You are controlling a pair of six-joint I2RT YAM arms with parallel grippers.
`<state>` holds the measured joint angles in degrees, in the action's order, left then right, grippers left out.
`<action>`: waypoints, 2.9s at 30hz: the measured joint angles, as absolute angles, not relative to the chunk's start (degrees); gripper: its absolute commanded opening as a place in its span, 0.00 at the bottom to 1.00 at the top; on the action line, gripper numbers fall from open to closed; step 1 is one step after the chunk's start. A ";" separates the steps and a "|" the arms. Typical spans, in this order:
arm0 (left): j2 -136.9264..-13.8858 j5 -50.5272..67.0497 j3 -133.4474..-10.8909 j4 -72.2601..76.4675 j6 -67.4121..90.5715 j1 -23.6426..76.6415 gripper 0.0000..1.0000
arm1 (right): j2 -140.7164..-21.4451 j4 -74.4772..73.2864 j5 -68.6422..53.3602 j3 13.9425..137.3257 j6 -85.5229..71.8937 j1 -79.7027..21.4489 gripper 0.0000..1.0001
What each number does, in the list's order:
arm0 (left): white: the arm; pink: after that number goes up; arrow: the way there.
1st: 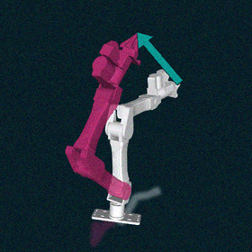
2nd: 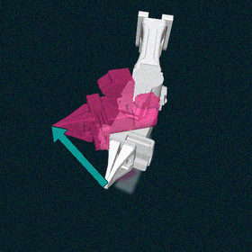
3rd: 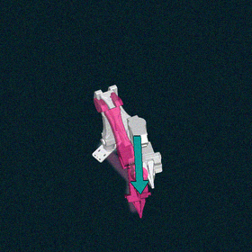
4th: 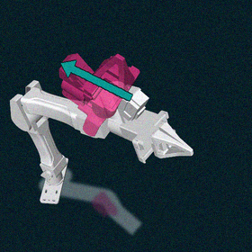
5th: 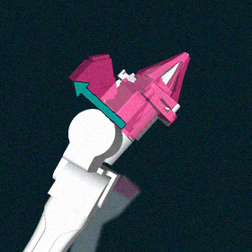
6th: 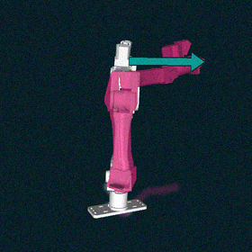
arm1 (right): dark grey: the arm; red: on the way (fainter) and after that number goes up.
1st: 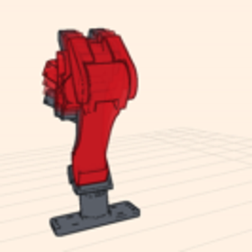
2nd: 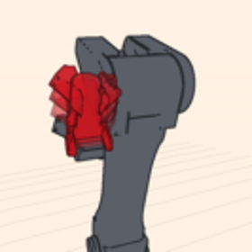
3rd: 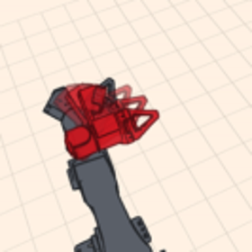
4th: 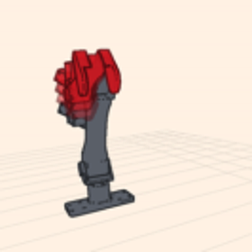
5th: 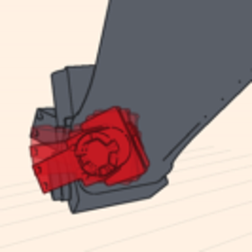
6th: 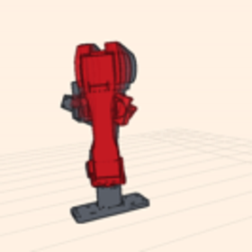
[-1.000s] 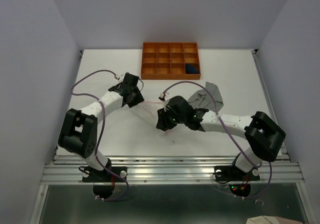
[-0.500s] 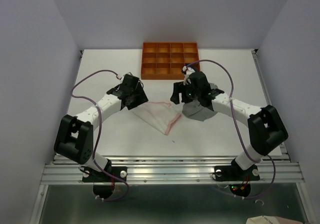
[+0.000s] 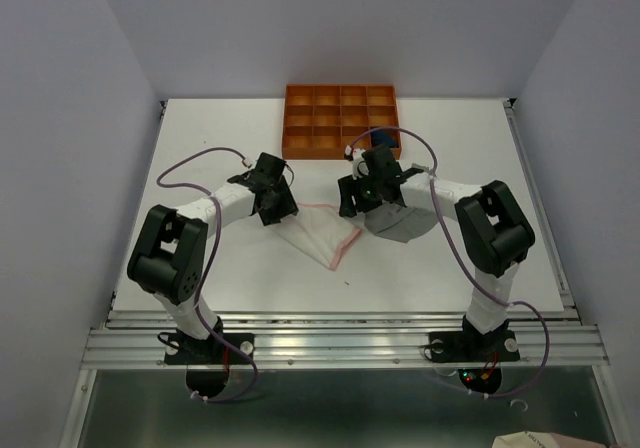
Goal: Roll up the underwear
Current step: Fold the underwear
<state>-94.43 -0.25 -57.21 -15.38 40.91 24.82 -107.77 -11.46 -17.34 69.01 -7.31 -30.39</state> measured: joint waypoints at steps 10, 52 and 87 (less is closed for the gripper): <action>-98.19 -0.21 -59.31 -14.83 40.12 24.82 0.57 | -110.04 -12.91 -19.77 69.71 -5.78 -30.35 0.57; -99.72 -0.56 -60.77 -14.72 36.91 24.82 0.57 | -111.15 -14.20 -10.26 71.88 -4.91 -35.14 0.45; -99.72 -0.95 -60.80 -13.04 34.92 24.82 0.56 | -110.72 -19.07 -2.07 72.88 -9.06 -36.84 0.17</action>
